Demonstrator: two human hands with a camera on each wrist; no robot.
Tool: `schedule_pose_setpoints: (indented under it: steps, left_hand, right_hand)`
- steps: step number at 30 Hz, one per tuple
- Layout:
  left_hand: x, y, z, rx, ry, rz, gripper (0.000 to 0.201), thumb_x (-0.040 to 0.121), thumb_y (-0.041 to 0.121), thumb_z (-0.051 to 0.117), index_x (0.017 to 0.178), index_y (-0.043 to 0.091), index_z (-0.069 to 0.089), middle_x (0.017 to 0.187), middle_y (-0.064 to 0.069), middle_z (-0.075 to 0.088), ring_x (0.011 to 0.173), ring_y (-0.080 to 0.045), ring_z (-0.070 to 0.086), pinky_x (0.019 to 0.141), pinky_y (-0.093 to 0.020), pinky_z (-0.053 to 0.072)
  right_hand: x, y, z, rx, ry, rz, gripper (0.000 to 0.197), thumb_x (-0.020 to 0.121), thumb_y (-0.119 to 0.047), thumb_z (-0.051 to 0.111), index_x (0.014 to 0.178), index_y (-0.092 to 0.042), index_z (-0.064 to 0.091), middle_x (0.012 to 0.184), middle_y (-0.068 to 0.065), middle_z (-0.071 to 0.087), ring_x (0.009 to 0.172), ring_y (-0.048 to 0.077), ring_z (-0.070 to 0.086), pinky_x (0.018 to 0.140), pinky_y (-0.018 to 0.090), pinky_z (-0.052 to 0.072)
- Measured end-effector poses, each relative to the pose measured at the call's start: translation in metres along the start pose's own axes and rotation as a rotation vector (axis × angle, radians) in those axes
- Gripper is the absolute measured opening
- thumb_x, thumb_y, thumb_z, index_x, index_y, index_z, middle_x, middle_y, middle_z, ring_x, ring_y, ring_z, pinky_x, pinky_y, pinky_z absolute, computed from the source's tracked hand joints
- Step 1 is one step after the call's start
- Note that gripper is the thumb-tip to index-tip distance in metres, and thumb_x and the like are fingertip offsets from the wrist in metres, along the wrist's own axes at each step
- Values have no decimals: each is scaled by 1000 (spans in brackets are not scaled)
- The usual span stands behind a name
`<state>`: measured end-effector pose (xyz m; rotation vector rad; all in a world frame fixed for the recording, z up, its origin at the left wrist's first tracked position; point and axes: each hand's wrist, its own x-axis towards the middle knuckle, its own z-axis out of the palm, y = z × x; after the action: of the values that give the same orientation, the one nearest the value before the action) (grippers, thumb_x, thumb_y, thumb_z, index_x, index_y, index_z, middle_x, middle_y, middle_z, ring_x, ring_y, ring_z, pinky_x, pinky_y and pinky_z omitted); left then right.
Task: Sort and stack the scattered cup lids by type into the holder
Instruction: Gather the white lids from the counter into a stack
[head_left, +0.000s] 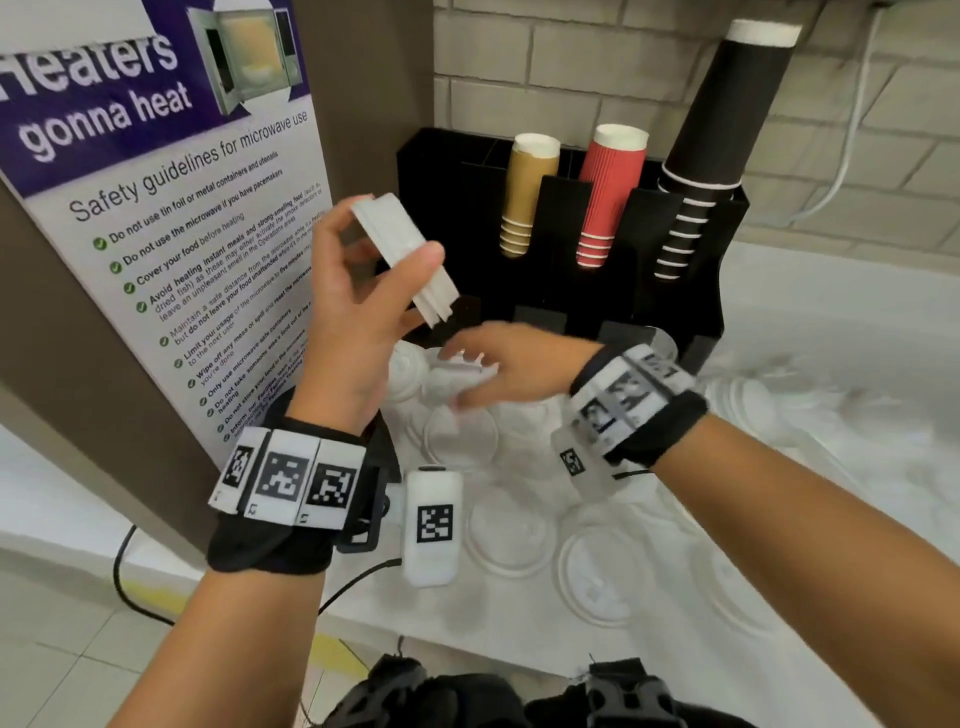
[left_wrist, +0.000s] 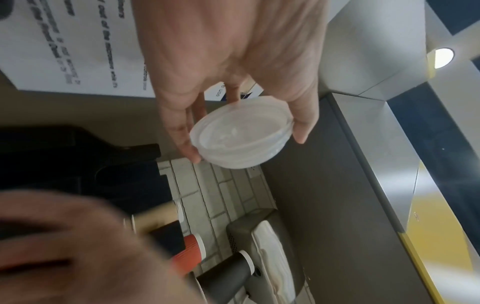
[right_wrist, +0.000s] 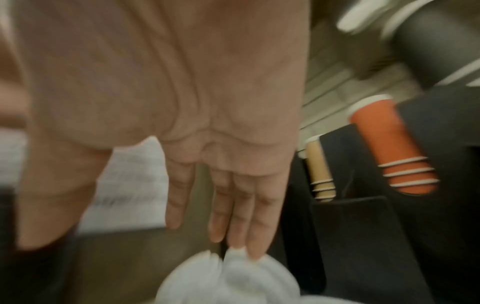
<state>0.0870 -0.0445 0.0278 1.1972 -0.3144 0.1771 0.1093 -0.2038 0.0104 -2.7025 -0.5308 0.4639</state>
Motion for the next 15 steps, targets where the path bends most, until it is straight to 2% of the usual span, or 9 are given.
schedule_pose_setpoints:
  steps: [1, 3, 6, 8, 11, 13, 15]
  left_hand:
    - [1, 1, -2, -4, 11, -9, 57, 75, 27, 71, 123, 22, 40, 99, 14, 58, 88, 3, 62, 70, -25, 53]
    - [2, 2, -5, -7, 28, -31, 50, 79, 30, 64, 123, 24, 41, 93, 16, 59, 85, 3, 61, 69, -23, 52]
    - [1, 5, -8, -15, 31, -76, 59, 72, 44, 67, 123, 27, 44, 100, 11, 55, 95, -8, 57, 76, -31, 52]
    - [1, 5, -9, -14, 28, -91, 62, 67, 49, 64, 122, 27, 46, 101, 10, 55, 96, -11, 54, 79, -35, 51]
    - [1, 5, -10, -9, 30, -105, 52, 77, 45, 59, 125, 29, 49, 103, 14, 57, 95, -6, 55, 77, -29, 49]
    - [1, 4, -11, -21, 37, -123, 49, 80, 42, 50, 127, 28, 50, 106, 13, 58, 98, -5, 55, 79, -27, 47]
    - [-1, 4, -12, -52, 37, -142, 55, 79, 42, 48, 132, 25, 50, 110, 11, 57, 102, -7, 53, 81, -26, 45]
  right_hand:
    - [7, -1, 12, -176, -99, 16, 70, 80, -47, 70, 141, -29, 39, 132, 6, 43, 120, 24, 45, 99, 40, 45]
    - [19, -2, 34, -402, -181, -3, 87, 71, -50, 76, 143, -38, 28, 138, 7, 29, 125, 29, 33, 97, 45, 44]
    - [31, -1, 56, -571, -172, -95, 98, 58, -45, 84, 139, -41, 28, 134, 6, 23, 120, 28, 30, 74, 38, 42]
    - [36, -1, 64, -630, -166, -106, 100, 53, -40, 86, 135, -40, 30, 128, 5, 23, 113, 27, 32, 62, 34, 38]
    - [41, 2, 72, -665, -154, -101, 95, 55, -29, 85, 133, -35, 31, 124, 6, 23, 110, 29, 35, 52, 31, 36]
    - [42, 6, 73, -653, -127, -111, 92, 57, -28, 83, 132, -32, 32, 124, 7, 24, 108, 28, 36, 51, 31, 36]
    - [39, 8, 67, -577, -97, -105, 89, 58, -33, 84, 131, -29, 33, 122, 6, 27, 104, 25, 34, 58, 34, 40]
